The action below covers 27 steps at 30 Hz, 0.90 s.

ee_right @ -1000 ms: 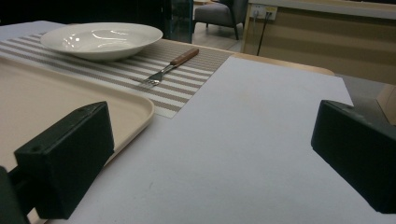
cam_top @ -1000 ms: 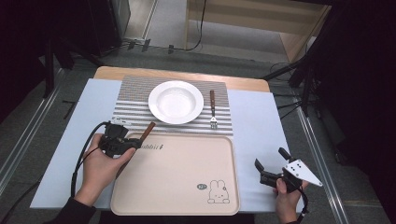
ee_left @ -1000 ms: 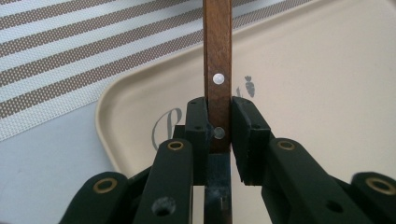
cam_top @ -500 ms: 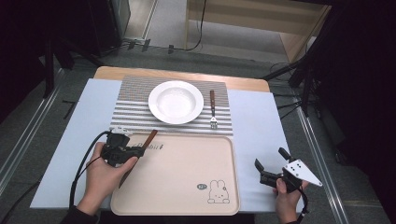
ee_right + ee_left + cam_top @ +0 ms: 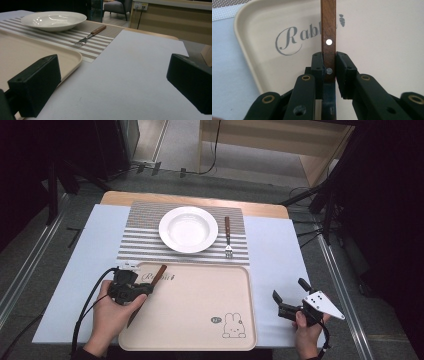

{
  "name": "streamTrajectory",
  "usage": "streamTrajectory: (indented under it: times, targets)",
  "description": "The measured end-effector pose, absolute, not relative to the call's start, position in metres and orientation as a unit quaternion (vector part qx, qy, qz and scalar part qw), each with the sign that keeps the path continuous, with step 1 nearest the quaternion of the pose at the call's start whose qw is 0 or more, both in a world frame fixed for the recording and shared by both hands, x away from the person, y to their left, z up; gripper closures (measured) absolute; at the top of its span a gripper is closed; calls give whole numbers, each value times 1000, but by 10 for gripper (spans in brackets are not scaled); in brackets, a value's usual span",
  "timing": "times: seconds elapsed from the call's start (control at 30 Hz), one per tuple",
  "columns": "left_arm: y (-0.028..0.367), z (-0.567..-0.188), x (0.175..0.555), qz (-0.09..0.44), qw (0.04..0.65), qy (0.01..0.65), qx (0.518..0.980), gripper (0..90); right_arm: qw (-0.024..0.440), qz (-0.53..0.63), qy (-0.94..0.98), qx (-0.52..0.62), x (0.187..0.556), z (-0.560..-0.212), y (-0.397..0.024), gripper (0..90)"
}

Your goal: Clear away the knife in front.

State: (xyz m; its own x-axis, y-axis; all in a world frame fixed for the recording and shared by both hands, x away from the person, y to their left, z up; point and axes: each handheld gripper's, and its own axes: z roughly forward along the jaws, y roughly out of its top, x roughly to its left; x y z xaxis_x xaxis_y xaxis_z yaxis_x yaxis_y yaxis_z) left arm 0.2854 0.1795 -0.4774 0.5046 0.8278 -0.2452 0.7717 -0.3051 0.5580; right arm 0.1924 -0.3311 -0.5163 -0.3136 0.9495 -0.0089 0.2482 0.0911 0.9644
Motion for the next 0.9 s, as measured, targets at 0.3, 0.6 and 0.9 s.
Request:
streamTrajectory:
  times: [0.3,0.6,0.9]
  targets:
    - [185,-485,284,41,317,504,803,760,359,487,647,464,192,-516,-331,0]
    - [183,-482,288,70,408,389,823,661,359,487,648,463,192,-516,-331,0]
    - [165,-486,291,78,384,330,859,890,360,487,647,463,192,-516,-331,0]
